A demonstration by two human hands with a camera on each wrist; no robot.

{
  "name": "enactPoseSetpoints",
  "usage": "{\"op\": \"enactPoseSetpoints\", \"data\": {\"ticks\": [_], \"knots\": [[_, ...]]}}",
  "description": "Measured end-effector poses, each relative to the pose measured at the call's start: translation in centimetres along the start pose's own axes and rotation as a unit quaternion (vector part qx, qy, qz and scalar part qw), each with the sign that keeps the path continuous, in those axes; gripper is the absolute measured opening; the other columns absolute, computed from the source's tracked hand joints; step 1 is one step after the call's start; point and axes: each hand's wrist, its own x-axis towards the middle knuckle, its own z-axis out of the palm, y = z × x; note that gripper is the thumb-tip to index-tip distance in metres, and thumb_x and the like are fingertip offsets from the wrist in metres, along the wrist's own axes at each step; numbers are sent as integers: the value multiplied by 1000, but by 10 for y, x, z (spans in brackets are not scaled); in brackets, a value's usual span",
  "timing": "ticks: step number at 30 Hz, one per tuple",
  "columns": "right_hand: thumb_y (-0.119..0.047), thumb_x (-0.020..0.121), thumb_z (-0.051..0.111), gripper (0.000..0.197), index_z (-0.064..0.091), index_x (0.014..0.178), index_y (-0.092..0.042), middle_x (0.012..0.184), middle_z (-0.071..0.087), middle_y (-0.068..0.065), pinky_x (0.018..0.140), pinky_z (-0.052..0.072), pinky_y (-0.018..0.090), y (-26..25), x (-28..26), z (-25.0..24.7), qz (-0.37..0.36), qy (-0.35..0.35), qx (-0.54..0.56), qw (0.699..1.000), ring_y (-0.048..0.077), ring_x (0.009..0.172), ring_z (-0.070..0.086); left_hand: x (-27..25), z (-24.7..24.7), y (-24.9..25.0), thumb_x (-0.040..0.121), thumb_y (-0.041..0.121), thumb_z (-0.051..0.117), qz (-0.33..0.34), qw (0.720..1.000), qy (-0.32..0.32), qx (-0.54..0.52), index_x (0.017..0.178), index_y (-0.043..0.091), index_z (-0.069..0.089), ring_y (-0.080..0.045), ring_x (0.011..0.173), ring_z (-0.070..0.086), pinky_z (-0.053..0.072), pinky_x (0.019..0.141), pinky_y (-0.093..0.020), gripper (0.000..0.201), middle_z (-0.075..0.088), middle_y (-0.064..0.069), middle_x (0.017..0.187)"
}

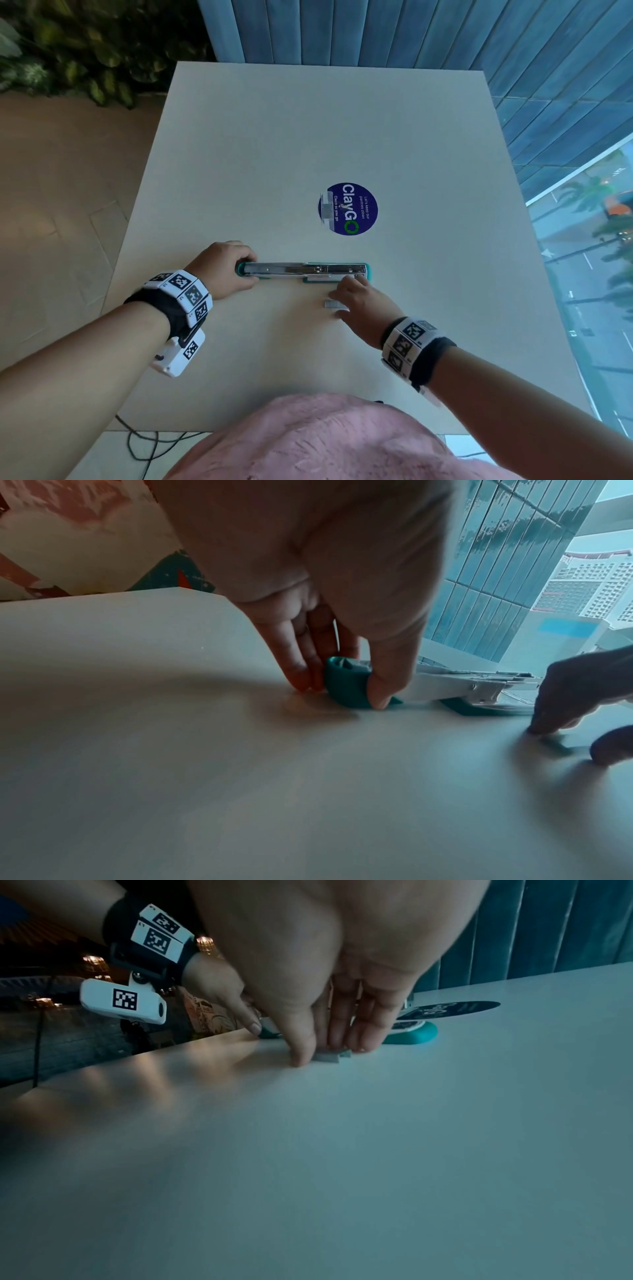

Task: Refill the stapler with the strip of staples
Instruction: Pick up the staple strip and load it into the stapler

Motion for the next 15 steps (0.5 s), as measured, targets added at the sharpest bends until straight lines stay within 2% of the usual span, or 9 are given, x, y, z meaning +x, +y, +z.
{"op": "enactPoseSetpoints", "data": {"ticks": [3,7,11,15], "knots": [[-6,86,57,21,68,97,-20,92,61,10,75,54,46,3,2,3,-14,36,13,999,32,90,53,0,1,0,64,19,76,-1,1000,4,-3,82,21,64,-17,75,55,45,73,-29,22,63,1,83],[-7,85,56,14,67,91,-12,92,63,14,76,54,45,1,4,-9,-40,34,21,998,33,90,55,0,1,0,64,20,76,-1,1000,4,-4,82,22,64,-18,75,56,47,74,-32,21,63,1,83],[-11,83,59,10,65,91,-15,91,65,8,72,52,36,4,11,-37,-26,104,49,993,24,86,55,1,1,-1,64,22,76,-1,1000,5,-2,82,22,64,-17,74,56,49,74,-32,21,63,2,82],[-11,84,58,13,65,94,-12,94,64,9,75,53,40,15,22,-53,2,94,19,995,26,91,53,0,2,-1,65,22,76,-1,1000,6,-1,84,21,65,-17,76,57,47,75,-31,22,63,1,84]]}}
